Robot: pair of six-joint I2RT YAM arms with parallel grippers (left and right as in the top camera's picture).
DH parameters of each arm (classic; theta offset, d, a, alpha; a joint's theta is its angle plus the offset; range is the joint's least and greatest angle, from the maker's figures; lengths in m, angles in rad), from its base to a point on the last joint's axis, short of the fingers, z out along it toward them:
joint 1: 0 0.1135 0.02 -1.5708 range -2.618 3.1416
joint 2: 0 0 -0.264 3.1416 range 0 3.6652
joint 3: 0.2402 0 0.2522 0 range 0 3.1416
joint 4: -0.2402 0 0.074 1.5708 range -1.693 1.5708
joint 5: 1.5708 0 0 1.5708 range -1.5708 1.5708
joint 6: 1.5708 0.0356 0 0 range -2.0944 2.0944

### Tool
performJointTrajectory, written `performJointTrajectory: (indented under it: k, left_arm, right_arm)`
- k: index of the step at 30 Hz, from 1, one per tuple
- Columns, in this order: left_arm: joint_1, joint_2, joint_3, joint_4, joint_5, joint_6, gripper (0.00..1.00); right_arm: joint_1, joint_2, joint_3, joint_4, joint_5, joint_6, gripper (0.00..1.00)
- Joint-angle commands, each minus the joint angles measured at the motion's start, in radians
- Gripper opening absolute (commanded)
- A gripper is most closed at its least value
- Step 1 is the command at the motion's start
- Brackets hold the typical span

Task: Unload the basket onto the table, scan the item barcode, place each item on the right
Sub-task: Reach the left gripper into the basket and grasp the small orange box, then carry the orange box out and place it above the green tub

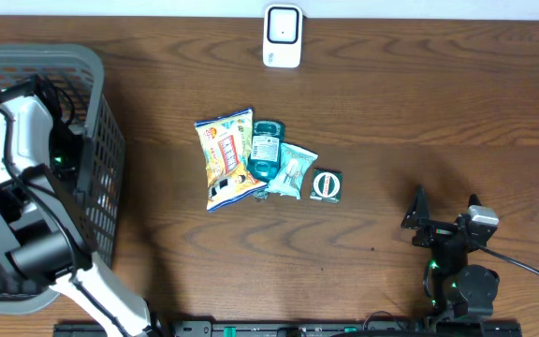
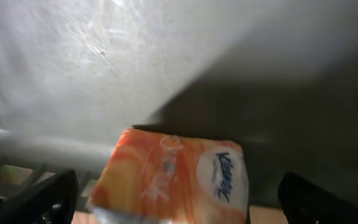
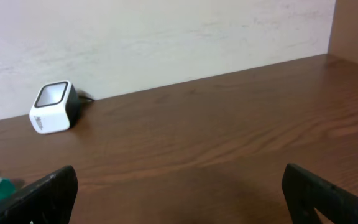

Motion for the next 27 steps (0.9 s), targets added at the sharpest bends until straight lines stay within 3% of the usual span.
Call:
performJointTrajectory:
  k: [1,5,9,14,21,27]
  left_arm:
    - [-0.001,0.046,-0.010,-0.010,0.017,0.020,0.98]
    - [-0.001,0.076,-0.010,-0.026,0.017,0.044,0.99]
    - [-0.001,0.074,-0.010,-0.027,0.016,0.107,0.66]
    - [0.000,0.071,-0.010,-0.029,0.005,0.134,0.42]
    - [0.043,0.025,0.027,-0.040,0.006,0.171,0.39]
    - [0.142,-0.122,0.107,-0.094,0.014,0.196,0.39]
  right_arm:
    - [0.011,-0.006,-0.002,-0.002,0.005,0.010,0.99]
    - [0.011,-0.006,-0.002,-0.002,0.005,0.010,0.99]
    - [0.011,-0.006,-0.002,-0.002,0.005,0.010,0.99]
    - [0.011,-0.006,-0.002,-0.002,0.006,0.010,0.99]
    - [0.011,-0.006,-0.002,-0.002,0.005,0.010,0.99]
    - [0.011,-0.006,-0.002,-0.002,0.006,0.010,0.99]
